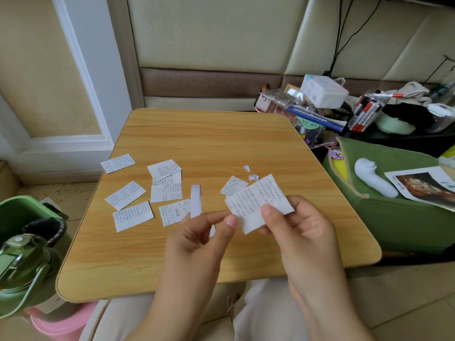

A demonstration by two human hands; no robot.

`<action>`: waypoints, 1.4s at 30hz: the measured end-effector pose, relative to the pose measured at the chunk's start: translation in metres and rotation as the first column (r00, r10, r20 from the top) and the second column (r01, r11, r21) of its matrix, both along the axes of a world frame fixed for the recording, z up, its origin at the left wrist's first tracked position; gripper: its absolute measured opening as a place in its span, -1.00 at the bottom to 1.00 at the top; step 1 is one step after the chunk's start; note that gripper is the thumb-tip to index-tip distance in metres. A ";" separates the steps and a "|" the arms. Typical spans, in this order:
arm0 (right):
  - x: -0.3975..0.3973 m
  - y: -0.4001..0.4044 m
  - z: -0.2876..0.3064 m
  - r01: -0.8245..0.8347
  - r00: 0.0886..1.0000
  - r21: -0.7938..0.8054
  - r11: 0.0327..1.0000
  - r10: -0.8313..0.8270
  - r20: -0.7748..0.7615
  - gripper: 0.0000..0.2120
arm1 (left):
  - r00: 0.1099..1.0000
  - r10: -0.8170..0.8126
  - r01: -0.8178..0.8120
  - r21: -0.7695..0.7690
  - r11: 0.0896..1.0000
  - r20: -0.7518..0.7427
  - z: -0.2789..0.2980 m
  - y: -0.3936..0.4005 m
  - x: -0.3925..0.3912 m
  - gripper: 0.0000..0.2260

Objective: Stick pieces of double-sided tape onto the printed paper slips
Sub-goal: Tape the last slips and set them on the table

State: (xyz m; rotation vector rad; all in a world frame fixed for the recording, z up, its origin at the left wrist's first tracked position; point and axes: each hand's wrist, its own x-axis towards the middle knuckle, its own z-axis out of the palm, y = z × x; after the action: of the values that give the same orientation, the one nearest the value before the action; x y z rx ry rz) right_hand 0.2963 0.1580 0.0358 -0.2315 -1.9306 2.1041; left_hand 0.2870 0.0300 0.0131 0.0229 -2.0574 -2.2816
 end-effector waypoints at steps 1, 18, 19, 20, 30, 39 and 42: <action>-0.001 0.004 0.004 -0.006 1.000 0.073 0.997 0.006 -0.007 -0.93 | 1.000 0.021 -0.021 -0.037 0.999 0.004 -0.001 -0.003 -0.002 -0.77; -0.009 0.014 0.012 -0.124 0.991 0.354 0.927 0.137 -0.012 -0.77 | 0.974 -0.224 0.217 0.125 0.968 0.039 0.025 -0.008 -0.021 -0.73; -0.009 0.014 0.012 -0.120 0.991 0.367 0.923 0.132 -0.010 -0.79 | 0.976 -0.215 0.210 0.098 0.973 0.043 0.025 -0.009 -0.021 -0.73; -0.009 0.014 0.013 -0.124 0.991 0.388 0.913 0.135 -0.003 -0.81 | 0.976 -0.211 0.209 0.055 0.976 0.043 0.024 -0.010 -0.020 -0.73; -0.010 0.017 0.020 -0.151 0.987 0.498 0.854 0.157 0.032 -0.82 | 0.970 -0.237 0.235 -0.035 0.971 -0.045 0.021 -0.013 -0.026 -0.76; -0.009 0.007 -0.002 -0.025 0.999 0.199 0.980 0.031 -0.027 -0.70 | 0.989 -0.105 0.085 0.188 0.979 0.100 0.013 -0.007 -0.019 -0.87; -0.010 0.003 -0.001 0.012 1.000 0.189 0.982 -0.009 -0.016 -0.71 | 0.992 -0.074 0.054 0.181 0.982 0.105 0.012 -0.007 -0.020 -0.83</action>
State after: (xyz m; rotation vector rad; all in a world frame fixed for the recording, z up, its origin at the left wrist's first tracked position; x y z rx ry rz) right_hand 0.2859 0.1609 0.0346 -0.1853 -2.0985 1.8946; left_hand 0.2672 0.0226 0.0249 0.0963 -1.9217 -2.5527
